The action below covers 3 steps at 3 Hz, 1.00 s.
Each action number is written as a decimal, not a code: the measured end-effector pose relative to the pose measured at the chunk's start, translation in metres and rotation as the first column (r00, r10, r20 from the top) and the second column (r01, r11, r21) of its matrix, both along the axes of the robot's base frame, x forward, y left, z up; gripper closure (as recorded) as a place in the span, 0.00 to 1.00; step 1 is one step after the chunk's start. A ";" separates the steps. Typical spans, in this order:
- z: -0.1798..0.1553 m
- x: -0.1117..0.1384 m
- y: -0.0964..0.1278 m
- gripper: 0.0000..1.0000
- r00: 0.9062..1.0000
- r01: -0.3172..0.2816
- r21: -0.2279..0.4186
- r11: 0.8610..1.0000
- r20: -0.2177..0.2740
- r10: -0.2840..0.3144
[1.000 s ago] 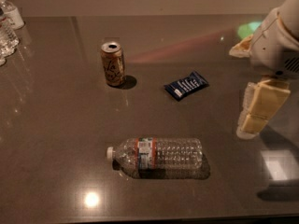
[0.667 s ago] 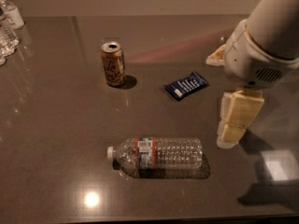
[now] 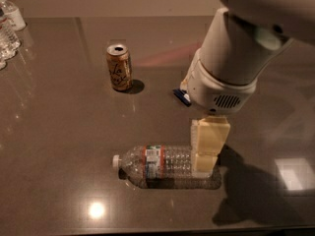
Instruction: Place water bottle upright
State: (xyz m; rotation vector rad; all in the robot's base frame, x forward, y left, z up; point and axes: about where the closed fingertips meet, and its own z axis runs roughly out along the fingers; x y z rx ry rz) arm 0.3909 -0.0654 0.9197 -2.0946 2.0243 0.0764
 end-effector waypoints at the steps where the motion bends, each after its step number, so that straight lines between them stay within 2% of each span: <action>1: -0.020 -0.010 0.026 0.00 0.999 -0.023 -0.022 0.999 -0.031 0.022; 3: -0.056 -0.015 0.053 0.00 0.997 -0.034 -0.049 0.998 -0.066 0.030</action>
Offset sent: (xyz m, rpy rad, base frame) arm -0.0141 0.0610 -0.0702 -0.0544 0.0952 0.0349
